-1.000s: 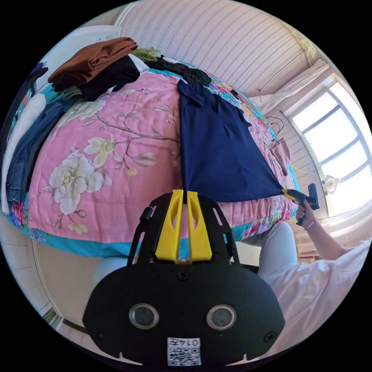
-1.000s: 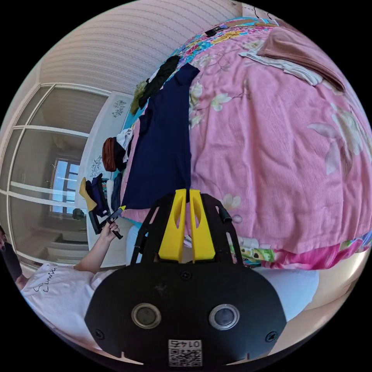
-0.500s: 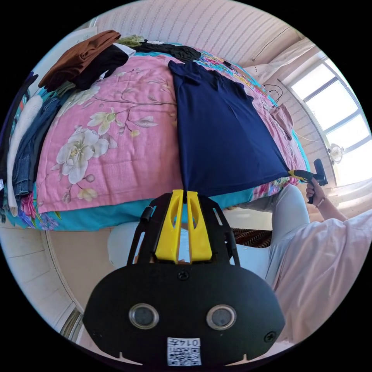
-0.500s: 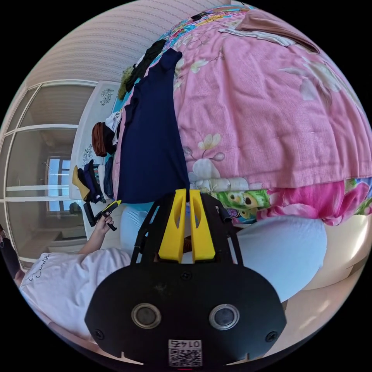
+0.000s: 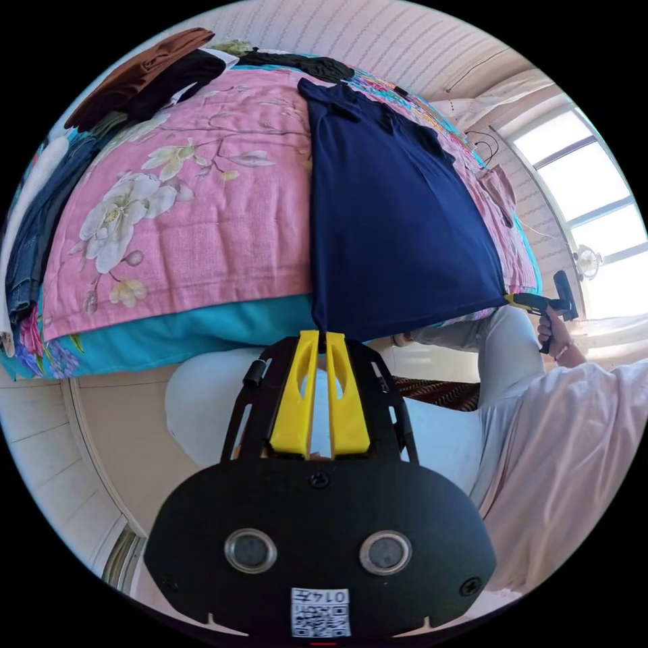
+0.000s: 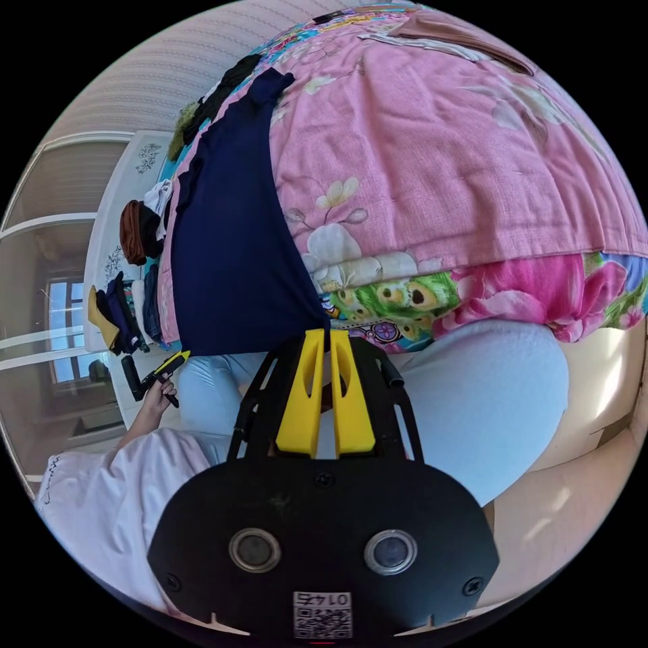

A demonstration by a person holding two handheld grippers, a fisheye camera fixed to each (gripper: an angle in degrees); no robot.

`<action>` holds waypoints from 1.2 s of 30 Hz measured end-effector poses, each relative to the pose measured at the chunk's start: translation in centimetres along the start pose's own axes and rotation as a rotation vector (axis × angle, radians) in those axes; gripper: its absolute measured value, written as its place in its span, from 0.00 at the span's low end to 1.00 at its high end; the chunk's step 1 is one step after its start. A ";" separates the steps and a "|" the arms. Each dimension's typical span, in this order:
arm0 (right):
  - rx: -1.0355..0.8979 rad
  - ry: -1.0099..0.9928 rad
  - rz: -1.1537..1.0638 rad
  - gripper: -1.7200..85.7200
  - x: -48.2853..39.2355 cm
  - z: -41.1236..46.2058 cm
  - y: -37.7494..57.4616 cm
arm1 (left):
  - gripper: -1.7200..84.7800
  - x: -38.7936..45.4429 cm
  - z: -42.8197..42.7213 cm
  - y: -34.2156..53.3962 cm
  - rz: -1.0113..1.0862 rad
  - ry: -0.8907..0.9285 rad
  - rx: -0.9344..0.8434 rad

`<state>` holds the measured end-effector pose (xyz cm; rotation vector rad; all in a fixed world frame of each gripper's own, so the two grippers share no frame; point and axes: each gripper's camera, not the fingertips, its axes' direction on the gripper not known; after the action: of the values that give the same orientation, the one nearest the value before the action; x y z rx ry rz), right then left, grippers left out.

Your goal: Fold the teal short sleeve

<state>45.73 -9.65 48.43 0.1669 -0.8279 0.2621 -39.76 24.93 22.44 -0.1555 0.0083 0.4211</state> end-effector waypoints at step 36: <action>0.341 -0.153 -0.162 0.06 -1.6 -6.5 -18.0 | 0.09 28.5 0.0 -37.5 0.632 -0.051 0.253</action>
<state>54.57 -25.53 42.17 0.5767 -0.9116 0.2380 1.49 2.75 26.89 0.1154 0.0611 1.0491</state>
